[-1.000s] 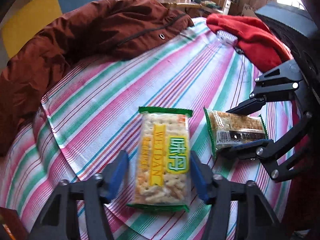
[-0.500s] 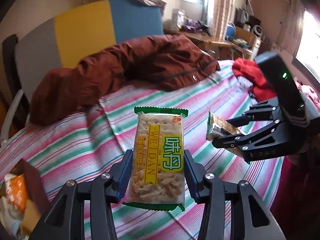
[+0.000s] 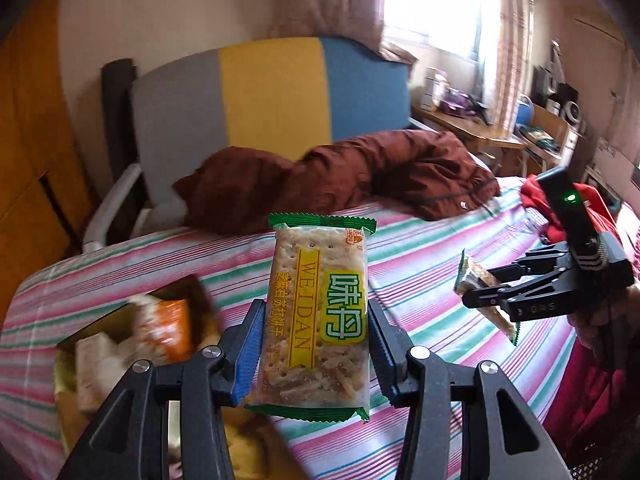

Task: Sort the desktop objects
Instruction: 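Carry both cracker packs over the gold tray and release them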

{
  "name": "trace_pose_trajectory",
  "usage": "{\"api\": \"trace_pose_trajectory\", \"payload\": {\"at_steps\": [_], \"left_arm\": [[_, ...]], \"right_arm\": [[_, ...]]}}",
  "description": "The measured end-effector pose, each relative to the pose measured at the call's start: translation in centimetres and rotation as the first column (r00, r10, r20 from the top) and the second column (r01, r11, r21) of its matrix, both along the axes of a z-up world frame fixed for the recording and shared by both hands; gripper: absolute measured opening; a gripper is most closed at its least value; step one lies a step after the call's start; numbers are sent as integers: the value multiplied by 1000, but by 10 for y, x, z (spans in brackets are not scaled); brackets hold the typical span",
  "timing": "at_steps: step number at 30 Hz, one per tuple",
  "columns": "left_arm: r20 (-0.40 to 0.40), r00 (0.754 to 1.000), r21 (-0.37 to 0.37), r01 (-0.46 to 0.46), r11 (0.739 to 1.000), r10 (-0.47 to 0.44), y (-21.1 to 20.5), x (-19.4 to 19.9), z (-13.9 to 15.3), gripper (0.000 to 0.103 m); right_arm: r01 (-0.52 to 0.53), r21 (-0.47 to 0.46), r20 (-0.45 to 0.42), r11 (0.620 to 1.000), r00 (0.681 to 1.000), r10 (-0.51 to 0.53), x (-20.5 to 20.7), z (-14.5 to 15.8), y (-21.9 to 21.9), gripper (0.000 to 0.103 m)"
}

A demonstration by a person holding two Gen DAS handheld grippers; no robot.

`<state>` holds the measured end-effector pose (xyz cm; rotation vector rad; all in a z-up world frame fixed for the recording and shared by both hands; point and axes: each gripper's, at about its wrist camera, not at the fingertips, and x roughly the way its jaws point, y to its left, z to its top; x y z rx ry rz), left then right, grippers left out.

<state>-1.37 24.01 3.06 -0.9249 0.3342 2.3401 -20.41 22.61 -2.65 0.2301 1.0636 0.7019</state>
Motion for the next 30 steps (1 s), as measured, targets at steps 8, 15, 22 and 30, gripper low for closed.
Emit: {"api": "trace_pose_trajectory", "payload": {"at_steps": [8,15,22,30], "left_arm": [[2,993,22,-118,993,118,-67,-2,2,49],[23,973,34,-231,972,231,-126,-8,-7,49],[60,946,38,-322,946,320,-166,-21,-24,49],[78,928,50,-367,929,363,-181,-27,-34,51]], "right_arm": [[-82,105,92,991,993,73,-23,62,74,48],[-157,175,134,972,982,134,-44,98,140,48],[-170,234,97,957,984,151,-52,106,192,48],[-162,296,24,941,987,162,-56,103,232,51]]}}
